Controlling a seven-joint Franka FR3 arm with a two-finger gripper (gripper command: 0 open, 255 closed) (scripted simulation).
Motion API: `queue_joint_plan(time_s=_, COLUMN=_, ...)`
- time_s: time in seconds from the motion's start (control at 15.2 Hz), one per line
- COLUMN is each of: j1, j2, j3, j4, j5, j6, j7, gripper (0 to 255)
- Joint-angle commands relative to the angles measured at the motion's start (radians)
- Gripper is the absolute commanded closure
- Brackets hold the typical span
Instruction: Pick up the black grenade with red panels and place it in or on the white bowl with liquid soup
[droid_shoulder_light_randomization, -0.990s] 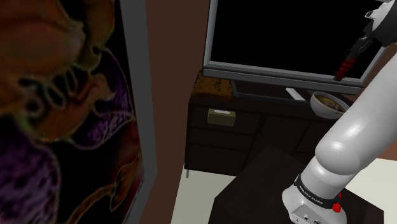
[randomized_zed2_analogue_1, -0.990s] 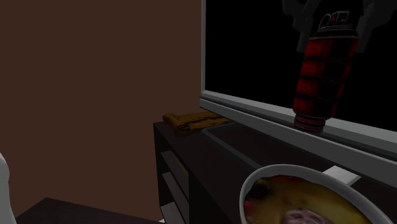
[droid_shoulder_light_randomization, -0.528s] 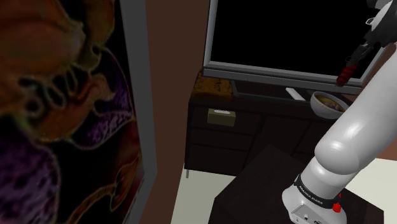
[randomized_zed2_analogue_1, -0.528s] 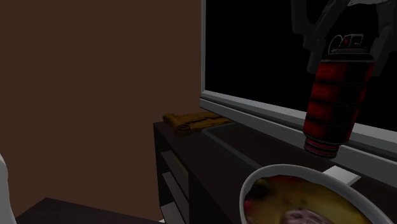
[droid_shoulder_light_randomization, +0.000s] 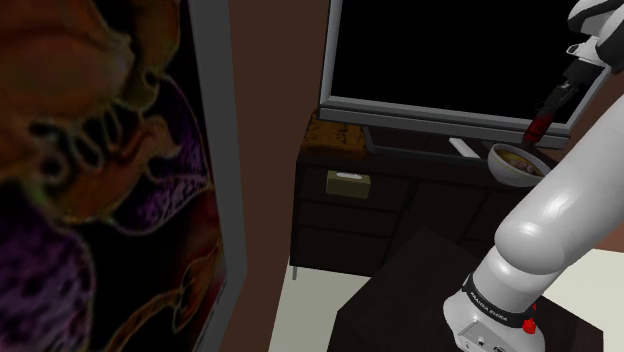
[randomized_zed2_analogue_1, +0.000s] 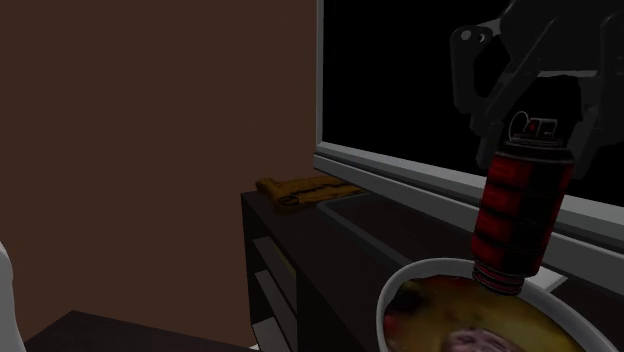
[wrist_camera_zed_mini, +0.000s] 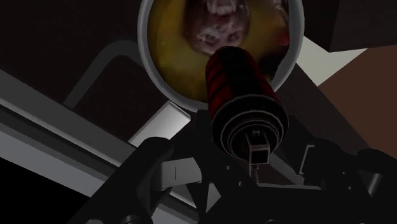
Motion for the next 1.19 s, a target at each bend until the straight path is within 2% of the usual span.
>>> queue_joint_plan(time_s=0.0, j1=-0.001, j2=-0.017, j3=0.011, j4=-0.035, j5=-0.016, j6=0.030, j7=0.009, gripper=255)
queue_joint_plan(time_s=0.46, j1=-0.005, j2=-0.027, j3=0.014, j4=-0.127, j5=-0.023, j6=0.118, j7=0.003, gripper=255)
queue_joint_plan(time_s=0.92, j1=-0.005, j2=-0.026, j3=0.013, j4=-0.127, j5=-0.022, j6=0.118, j7=0.003, gripper=255)
queue_joint_plan(time_s=0.99, j1=-0.005, j2=-0.026, j3=0.013, j4=-0.127, j5=-0.022, j6=0.118, j7=0.003, gripper=0)
queue_joint_plan(time_s=1.12, j1=-0.005, j2=-0.026, j3=0.013, j4=-0.127, j5=-0.022, j6=0.118, j7=0.003, gripper=0)
